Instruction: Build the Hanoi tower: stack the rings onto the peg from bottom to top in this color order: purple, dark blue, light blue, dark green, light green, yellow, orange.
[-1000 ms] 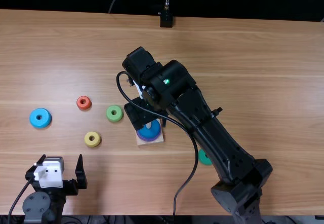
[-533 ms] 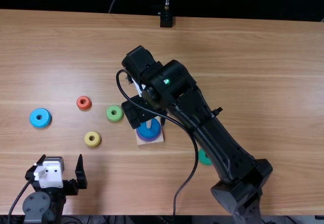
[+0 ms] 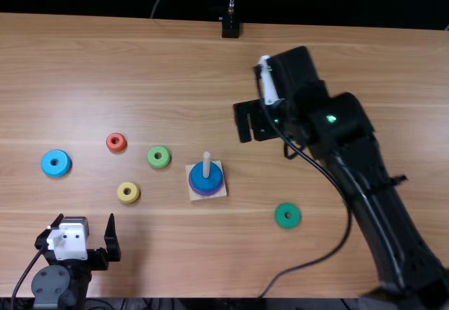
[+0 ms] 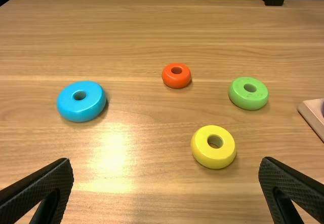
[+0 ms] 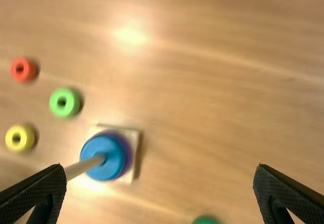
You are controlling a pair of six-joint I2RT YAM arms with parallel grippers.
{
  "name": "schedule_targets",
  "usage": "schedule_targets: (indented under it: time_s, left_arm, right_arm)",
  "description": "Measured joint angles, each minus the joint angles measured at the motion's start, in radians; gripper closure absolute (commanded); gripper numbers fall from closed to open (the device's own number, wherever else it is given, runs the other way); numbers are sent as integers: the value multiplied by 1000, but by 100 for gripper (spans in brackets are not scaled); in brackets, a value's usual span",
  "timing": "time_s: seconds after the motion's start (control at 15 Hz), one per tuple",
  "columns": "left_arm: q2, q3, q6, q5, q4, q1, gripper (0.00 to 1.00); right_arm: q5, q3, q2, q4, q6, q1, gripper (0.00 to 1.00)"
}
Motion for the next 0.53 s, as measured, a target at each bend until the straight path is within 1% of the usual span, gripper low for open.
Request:
schedule_targets:
  time_s: [0.13, 0.27, 0.4, 0.47, 0.53]
  left_arm:
    - [0, 0, 0, 0, 0, 0, 0]
    - [0, 0, 1, 0, 0, 0, 0]
    - [0, 0, 0, 0, 0, 0, 0]
    - [0, 0, 0, 0, 0, 0, 0]
    - [0, 0, 0, 0, 0, 0, 0]
  right_arm:
    - [1, -159, -122, 166, -4, -53, 0]
    - [0, -303, -220, 282, -6, -99, 0]
    - [0, -486, -375, 468, -8, -169, 0]
    - [1, -584, -475, 581, -10, -198, 0]
    - [0, -660, -563, 659, -11, -217, 0]
